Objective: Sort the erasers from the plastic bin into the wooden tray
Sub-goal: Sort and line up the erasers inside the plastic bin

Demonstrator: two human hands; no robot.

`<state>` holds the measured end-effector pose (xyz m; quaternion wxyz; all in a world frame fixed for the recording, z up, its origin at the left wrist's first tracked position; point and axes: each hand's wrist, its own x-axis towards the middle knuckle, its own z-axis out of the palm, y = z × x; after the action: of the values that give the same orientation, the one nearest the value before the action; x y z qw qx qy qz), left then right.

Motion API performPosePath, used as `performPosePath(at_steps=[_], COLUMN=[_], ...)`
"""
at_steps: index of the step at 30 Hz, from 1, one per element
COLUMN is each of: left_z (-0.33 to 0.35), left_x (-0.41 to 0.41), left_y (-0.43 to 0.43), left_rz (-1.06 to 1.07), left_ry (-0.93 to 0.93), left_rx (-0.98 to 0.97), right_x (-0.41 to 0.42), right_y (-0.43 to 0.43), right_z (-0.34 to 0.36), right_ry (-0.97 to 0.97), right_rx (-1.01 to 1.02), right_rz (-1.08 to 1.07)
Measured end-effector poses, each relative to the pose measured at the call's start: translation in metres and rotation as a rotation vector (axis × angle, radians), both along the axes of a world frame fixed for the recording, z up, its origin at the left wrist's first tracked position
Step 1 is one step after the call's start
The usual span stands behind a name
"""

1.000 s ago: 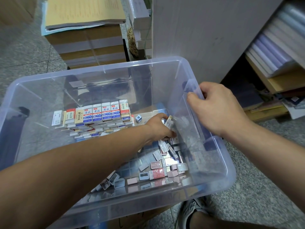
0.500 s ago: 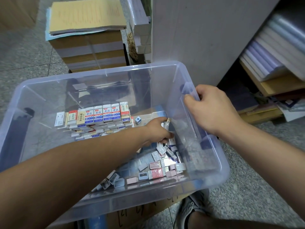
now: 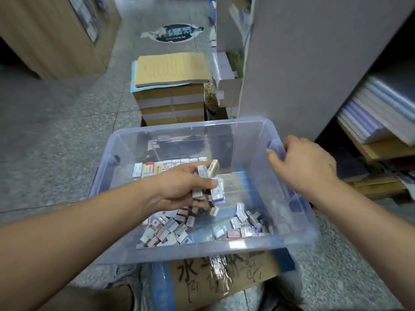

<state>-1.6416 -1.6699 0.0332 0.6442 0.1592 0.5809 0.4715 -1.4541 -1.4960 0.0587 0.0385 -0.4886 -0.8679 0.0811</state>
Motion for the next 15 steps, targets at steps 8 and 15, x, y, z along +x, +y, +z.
performPosePath(at_steps=[8, 15], left_z=[0.053, 0.054], left_x=[-0.007, -0.015], left_y=[-0.088, -0.118], left_rz=[0.108, 0.155], left_ry=[0.143, 0.151], left_rx=[0.022, 0.058], right_x=[-0.060, -0.098], right_y=[-0.088, -0.126], right_z=[0.022, 0.006], right_ry=[0.440, 0.644], right_rx=[-0.563, -1.238], right_rz=[0.285, 0.287])
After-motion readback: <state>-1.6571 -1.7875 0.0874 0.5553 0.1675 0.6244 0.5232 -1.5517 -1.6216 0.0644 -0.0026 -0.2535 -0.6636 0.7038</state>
